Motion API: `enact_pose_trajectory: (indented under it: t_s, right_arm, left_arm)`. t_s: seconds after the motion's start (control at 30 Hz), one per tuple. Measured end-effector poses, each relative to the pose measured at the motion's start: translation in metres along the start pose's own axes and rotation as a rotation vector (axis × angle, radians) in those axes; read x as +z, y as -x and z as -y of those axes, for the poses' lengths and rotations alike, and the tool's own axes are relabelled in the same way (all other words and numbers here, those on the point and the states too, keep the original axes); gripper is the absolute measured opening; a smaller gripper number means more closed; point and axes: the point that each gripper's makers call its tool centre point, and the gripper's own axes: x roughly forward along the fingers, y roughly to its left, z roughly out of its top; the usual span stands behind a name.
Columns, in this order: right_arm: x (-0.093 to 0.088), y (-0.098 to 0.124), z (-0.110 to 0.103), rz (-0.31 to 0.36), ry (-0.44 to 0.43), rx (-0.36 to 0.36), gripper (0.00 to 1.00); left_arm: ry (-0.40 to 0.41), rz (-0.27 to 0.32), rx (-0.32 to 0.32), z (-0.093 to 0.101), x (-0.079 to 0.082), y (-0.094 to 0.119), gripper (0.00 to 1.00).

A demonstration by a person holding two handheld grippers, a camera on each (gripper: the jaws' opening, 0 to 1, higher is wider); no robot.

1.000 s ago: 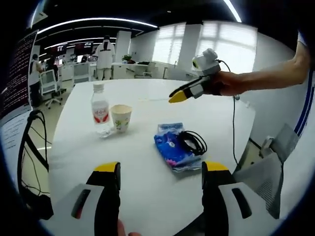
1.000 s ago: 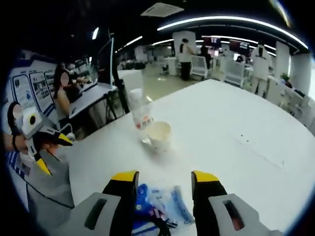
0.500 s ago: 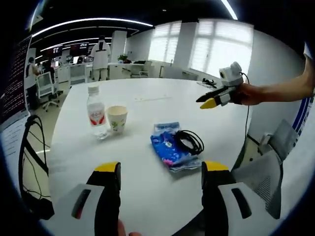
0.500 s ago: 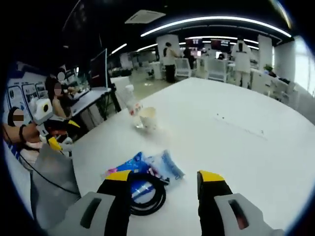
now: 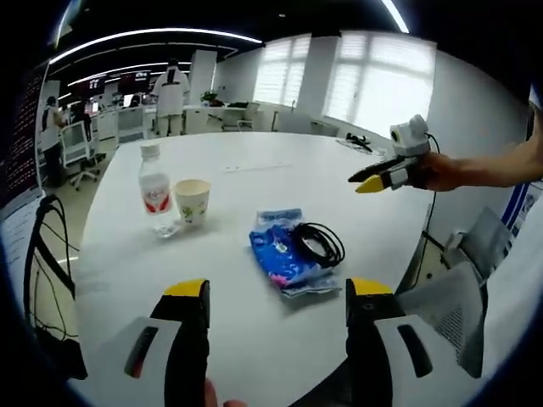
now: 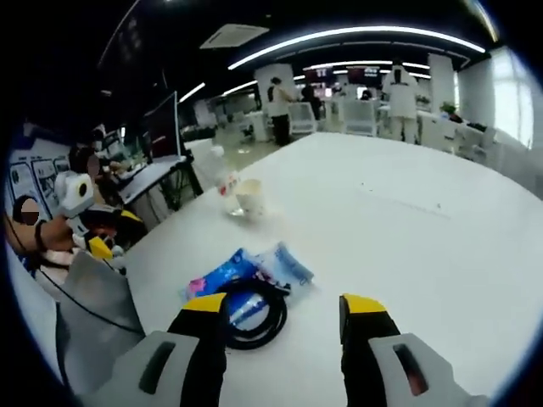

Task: Arrange the tabletop items into an orderly group along one side of the table until the central work area is clear of visible clutter.

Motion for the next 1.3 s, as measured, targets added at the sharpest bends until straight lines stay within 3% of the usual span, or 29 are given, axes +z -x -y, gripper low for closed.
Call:
enact_pose_trajectory:
  t_s: [0.2, 0.37, 0.6, 1.0, 1.3]
  right_arm:
    - [-0.034, 0.001, -0.007, 0.008, -0.079, -0.011, 0.52]
    - [-0.050, 0.004, -0.013, -0.008, -0.105, -0.004, 0.52]
    - [-0.051, 0.009, -0.014, -0.006, -0.131, -0.011, 0.51]
    - [-0.049, -0.006, -0.015, 0.004, -0.168, -0.007, 0.48]
    - [-0.058, -0.009, -0.009, -0.022, -0.184, -0.021, 0.47]
  left_arm:
    - [0.025, -0.012, -0.009, 0.013, -0.005, -0.012, 0.64]
    - [0.031, -0.023, -0.021, 0.018, -0.009, -0.017, 0.64]
    - [0.041, -0.027, -0.035, 0.022, -0.007, -0.026, 0.62]
    - [0.076, -0.016, -0.072, 0.041, 0.007, -0.064, 0.58]
    - [0.091, -0.024, -0.081, 0.042, 0.009, -0.080, 0.55]
